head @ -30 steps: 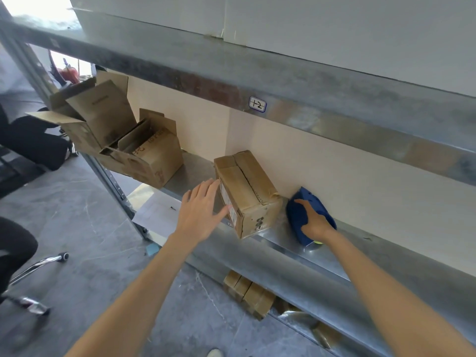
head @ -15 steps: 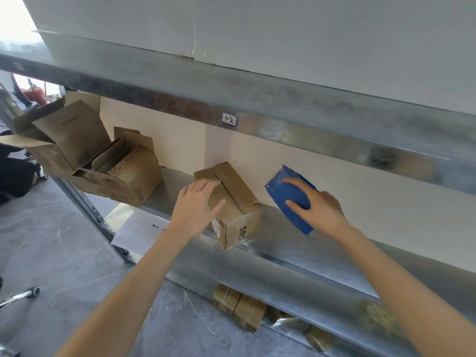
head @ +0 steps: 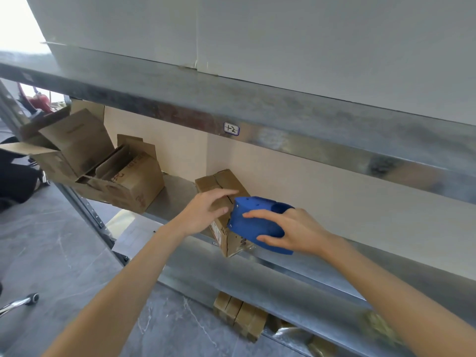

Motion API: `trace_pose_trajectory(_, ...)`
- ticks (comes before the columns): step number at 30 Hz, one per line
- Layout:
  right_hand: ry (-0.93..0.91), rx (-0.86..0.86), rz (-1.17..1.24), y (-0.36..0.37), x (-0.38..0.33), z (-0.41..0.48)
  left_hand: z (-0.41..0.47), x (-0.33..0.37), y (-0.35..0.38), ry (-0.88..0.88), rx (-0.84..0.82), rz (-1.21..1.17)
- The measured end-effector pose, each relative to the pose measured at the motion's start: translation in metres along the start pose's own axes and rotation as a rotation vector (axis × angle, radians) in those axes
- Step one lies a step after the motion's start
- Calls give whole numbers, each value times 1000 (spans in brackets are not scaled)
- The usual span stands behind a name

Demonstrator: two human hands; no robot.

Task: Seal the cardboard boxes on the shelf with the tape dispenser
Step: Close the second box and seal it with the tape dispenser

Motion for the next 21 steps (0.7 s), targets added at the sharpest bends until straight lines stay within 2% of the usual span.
trace_pose_trajectory(5, -62, 9, 9, 0, -14, 4, -4, -2, 11, 15, -122, -163)
trace_pose_trajectory(14, -79, 9, 103, -1, -22, 4, -9, -14, 3, -53, 14, -231)
trace_pose_trajectory(21, -27, -58, 315, -2, -21, 1, -12, -17, -6, -78, 129, -188)
Point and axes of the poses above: each hand's wrist, its own z-axis towards the middle knuckle, its own y-axis out of the palm, x = y × z, the point moved 9 cm from there along z, towards the middle knuckle, and after that the axes turned 6 degrees about -y, right-handed, at the moved point
